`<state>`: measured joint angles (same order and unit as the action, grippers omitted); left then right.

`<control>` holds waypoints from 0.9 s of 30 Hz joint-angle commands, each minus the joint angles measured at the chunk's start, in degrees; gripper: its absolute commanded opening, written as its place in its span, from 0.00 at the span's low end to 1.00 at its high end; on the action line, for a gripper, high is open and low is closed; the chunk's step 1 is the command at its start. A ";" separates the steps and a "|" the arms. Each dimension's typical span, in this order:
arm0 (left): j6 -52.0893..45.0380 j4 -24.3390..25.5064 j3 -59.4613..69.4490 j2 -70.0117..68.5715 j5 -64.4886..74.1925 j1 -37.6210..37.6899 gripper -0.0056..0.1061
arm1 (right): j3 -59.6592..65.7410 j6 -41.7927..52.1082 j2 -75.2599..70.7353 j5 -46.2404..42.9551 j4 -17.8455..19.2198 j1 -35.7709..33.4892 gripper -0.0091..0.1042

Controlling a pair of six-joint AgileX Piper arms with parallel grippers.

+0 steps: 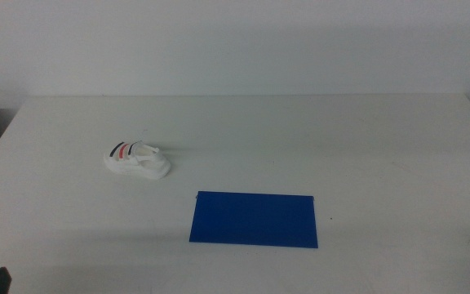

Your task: Use one arm to grab the shoe from the table and place it on the mat.

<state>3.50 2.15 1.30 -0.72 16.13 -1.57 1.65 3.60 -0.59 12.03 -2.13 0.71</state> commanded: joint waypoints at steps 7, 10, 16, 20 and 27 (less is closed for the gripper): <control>0.34 -0.54 -14.92 12.48 2.81 0.05 0.89 | 0.28 0.43 -1.49 -4.37 0.52 -0.04 0.65; 0.34 -0.54 -22.25 19.57 5.19 0.05 0.89 | 0.28 0.43 -1.49 -4.37 0.52 -0.04 0.65; -1.03 -0.49 -38.85 34.27 7.96 0.05 0.89 | 0.28 0.43 -1.49 -4.37 0.52 -0.04 0.65; -1.18 -0.49 -48.54 42.67 8.83 0.05 0.89 | 0.28 0.43 -1.49 -4.37 0.52 -0.04 0.65; -1.12 -0.49 -59.76 53.75 8.78 0.05 0.89 | 0.28 0.43 -1.49 -4.37 0.52 -0.04 0.65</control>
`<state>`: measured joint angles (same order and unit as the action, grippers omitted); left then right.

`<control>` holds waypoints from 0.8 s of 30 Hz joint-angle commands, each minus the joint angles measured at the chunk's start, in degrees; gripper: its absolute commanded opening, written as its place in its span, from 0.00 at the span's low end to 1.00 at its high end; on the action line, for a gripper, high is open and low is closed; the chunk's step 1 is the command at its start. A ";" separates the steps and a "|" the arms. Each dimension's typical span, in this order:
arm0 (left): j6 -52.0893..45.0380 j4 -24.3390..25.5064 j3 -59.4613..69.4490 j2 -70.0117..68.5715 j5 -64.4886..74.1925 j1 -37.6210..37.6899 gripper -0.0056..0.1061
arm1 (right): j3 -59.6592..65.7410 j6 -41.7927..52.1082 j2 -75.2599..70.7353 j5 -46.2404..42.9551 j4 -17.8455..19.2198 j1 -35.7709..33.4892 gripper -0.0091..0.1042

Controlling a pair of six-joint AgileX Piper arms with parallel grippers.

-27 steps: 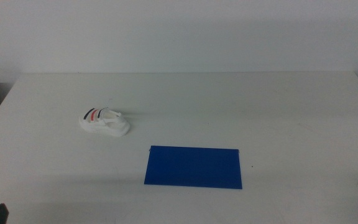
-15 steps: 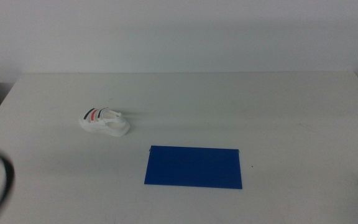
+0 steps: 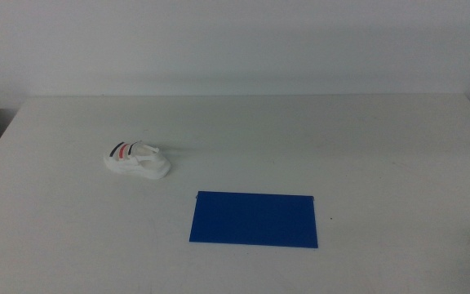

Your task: Use one arm to grab the shoe from the table and place it on the mat.

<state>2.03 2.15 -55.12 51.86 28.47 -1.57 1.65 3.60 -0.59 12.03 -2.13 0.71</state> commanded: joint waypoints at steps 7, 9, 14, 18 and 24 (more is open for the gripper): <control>0.83 -0.69 -8.41 9.30 -5.87 0.05 0.89 | 0.28 0.43 -1.49 -4.37 0.52 -0.04 0.65; 2.03 -2.15 -9.17 11.59 -5.58 0.05 0.89 | 0.28 0.43 -1.49 -4.37 0.52 -0.04 0.65; -1.41 -3.07 -15.56 17.36 -0.91 0.05 0.89 | 0.28 0.43 -1.49 -4.37 0.52 -0.04 0.65; -2.03 -3.07 -23.15 23.21 3.78 0.05 0.89 | 0.28 0.43 -1.49 -4.37 0.52 -0.04 0.65; -6.13 -3.14 -34.30 32.93 9.09 0.05 0.89 | 0.28 0.43 -1.49 -4.37 0.52 -0.04 0.65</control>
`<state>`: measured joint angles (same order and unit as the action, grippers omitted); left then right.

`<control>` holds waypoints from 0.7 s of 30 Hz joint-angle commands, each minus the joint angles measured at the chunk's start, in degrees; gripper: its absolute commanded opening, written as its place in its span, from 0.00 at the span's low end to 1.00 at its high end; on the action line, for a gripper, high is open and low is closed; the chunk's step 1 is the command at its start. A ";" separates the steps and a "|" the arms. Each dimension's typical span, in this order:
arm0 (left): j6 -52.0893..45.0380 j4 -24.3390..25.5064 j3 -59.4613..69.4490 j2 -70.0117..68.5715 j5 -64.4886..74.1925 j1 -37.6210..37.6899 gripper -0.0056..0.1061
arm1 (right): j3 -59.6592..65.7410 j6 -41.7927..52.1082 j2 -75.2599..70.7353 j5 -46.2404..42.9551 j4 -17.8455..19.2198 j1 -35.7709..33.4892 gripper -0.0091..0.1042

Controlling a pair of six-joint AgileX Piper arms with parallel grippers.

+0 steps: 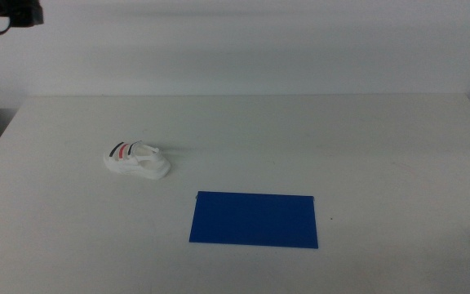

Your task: Use one arm to grab the shoe from the table and place it on the mat.

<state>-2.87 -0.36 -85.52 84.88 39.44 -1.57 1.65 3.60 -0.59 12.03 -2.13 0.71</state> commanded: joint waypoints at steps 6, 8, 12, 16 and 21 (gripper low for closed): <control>-7.51 -2.69 -15.08 10.12 5.53 0.05 0.89 | 0.28 0.43 -1.49 -4.37 0.52 -0.04 0.65; -9.78 -3.80 -18.54 13.34 7.20 0.05 0.89 | 0.28 0.43 -1.49 -4.37 0.52 -0.04 0.65; -11.65 -6.74 -23.65 18.58 9.43 0.05 0.89 | 0.28 0.43 -1.49 -4.37 0.52 -0.04 0.65; -16.71 -8.77 -25.77 22.90 10.79 0.29 0.89 | 0.28 0.43 -1.49 -4.37 0.52 -0.04 0.65; -28.56 -9.32 -25.77 24.82 11.72 0.98 0.89 | 0.28 0.43 -1.49 -4.37 0.52 -0.04 0.65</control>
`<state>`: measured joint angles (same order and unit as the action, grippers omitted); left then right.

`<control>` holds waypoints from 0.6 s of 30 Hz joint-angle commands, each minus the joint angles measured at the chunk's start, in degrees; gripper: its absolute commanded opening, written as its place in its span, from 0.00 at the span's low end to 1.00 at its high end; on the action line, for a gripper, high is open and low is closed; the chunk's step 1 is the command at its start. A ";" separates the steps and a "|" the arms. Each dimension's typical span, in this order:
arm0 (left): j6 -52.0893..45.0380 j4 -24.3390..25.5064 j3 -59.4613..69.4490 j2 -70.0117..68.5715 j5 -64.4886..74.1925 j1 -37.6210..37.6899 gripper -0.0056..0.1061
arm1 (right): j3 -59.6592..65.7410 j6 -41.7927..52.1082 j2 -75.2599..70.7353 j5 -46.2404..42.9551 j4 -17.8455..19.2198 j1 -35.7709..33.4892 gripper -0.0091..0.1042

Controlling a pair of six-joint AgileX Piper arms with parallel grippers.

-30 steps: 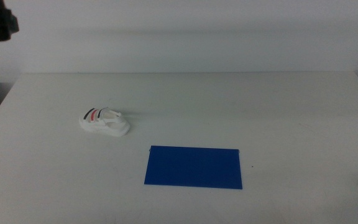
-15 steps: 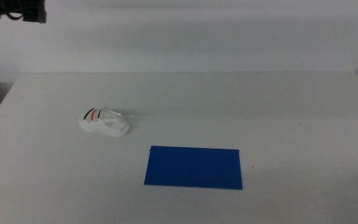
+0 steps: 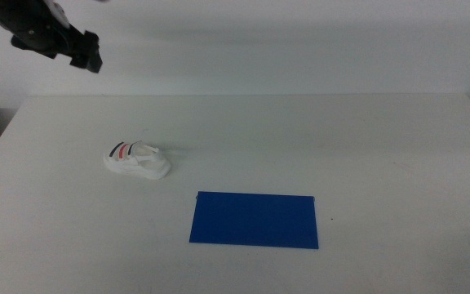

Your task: Use one arm to grab the shoe from the table and place it on the mat.

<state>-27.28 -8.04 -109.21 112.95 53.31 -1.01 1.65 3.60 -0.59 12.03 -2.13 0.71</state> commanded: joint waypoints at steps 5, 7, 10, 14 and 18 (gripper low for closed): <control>-18.81 -4.92 -2.07 -2.00 2.13 0.94 0.89 | 0.28 0.43 -1.49 -4.37 0.52 -0.04 0.65; -23.49 -6.09 -2.07 -1.29 5.35 1.43 0.89 | 0.28 0.43 -1.49 -4.37 0.52 -0.04 0.65; -29.91 -5.49 -2.07 0.08 10.19 2.60 0.89 | 0.28 0.43 -1.49 -4.37 0.52 -0.04 0.65; -38.55 -3.21 -2.07 1.08 16.83 4.59 0.89 | 0.28 0.43 -1.49 -4.37 0.52 -0.04 0.65; -42.48 2.30 -1.91 1.40 21.66 6.28 0.89 | 0.28 0.43 -1.49 -4.37 0.52 -0.04 0.65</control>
<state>-67.91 -7.19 -109.46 117.80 70.25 4.73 1.65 3.60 -0.59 12.03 -2.13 0.71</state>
